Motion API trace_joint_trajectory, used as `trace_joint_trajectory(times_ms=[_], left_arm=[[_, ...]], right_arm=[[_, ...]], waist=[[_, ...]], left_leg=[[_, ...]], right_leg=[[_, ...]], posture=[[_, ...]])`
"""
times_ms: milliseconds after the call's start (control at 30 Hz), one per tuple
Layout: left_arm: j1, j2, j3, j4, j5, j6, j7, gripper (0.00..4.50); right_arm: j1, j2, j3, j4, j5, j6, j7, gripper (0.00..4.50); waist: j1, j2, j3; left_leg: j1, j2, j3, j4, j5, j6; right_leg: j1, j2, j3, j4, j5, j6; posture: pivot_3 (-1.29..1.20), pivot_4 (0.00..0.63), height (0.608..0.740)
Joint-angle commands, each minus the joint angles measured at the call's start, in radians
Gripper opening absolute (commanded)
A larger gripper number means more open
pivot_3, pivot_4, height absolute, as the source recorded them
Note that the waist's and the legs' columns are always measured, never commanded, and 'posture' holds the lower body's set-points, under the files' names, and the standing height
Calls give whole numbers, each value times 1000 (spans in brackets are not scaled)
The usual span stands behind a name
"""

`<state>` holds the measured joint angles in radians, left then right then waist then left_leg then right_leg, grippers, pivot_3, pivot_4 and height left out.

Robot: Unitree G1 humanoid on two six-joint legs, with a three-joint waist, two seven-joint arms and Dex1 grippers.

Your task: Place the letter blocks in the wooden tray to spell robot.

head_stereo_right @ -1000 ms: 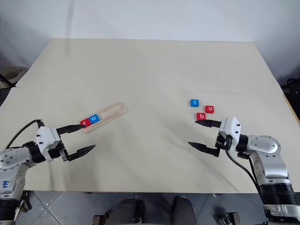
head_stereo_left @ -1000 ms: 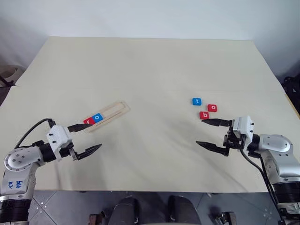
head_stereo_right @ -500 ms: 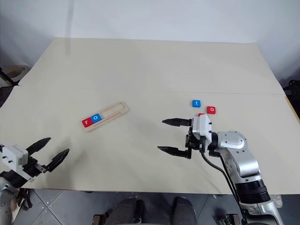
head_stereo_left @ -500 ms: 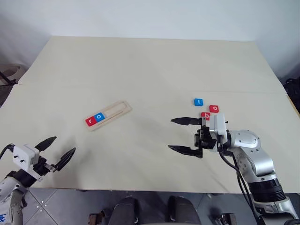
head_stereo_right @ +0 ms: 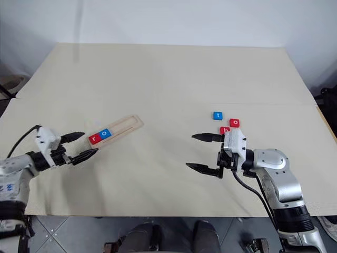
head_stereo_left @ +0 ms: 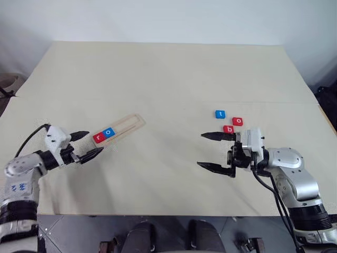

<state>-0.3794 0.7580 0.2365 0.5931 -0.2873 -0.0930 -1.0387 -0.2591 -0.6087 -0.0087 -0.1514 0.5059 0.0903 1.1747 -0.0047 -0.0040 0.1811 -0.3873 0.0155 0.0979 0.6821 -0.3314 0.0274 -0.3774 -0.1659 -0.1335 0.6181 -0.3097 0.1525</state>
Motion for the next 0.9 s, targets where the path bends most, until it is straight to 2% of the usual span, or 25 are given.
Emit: trace_joint_trajectory(times_ms=[33,367,467,533,633,800,900], left_arm=[[-64,29,-34,104,52,-54,-34,4500],[-158,34,-99,267,114,-75,-89,4500],[-175,33,-116,292,124,-74,-104,3981],[-179,33,-124,298,126,-83,-115,3420],[-193,27,-119,307,121,-102,-111,3386],[-219,5,-125,231,102,-114,-137,3386],[-219,-29,-161,103,86,-59,-168,3386]], right_arm=[[16,-8,-30,-48,4,-6,-24,4461],[61,-11,-47,-101,6,-3,-87,4461],[63,-12,-50,-105,6,-5,-95,4500],[63,-13,-52,-106,4,-6,-99,4500],[64,-16,-55,-106,3,-7,-101,4500],[75,-33,-71,-106,3,-4,-97,4500],[115,-68,-109,-117,11,5,-91,4500]], waist=[[0,0,0],[1,0,0],[2,0,0],[2,0,0],[2,0,0],[5,0,0],[10,-1,0]], left_leg=[[0,0,0,0,0,0],[1,0,1,0,0,0],[1,0,1,0,0,0],[1,0,1,1,0,0],[1,0,1,1,0,0],[1,0,0,1,0,0],[0,-1,0,1,0,0]], right_leg=[[0,0,0,0,0,0],[0,0,1,1,0,0],[0,0,1,1,0,0],[0,0,1,1,0,0],[0,0,1,2,0,0],[0,0,1,2,0,0],[0,-1,1,2,0,0]], posture=[[0,150,740],[0,150,740],[0,150,740],[0,150,740],[0,150,740],[0,150,740],[0,150,740]])
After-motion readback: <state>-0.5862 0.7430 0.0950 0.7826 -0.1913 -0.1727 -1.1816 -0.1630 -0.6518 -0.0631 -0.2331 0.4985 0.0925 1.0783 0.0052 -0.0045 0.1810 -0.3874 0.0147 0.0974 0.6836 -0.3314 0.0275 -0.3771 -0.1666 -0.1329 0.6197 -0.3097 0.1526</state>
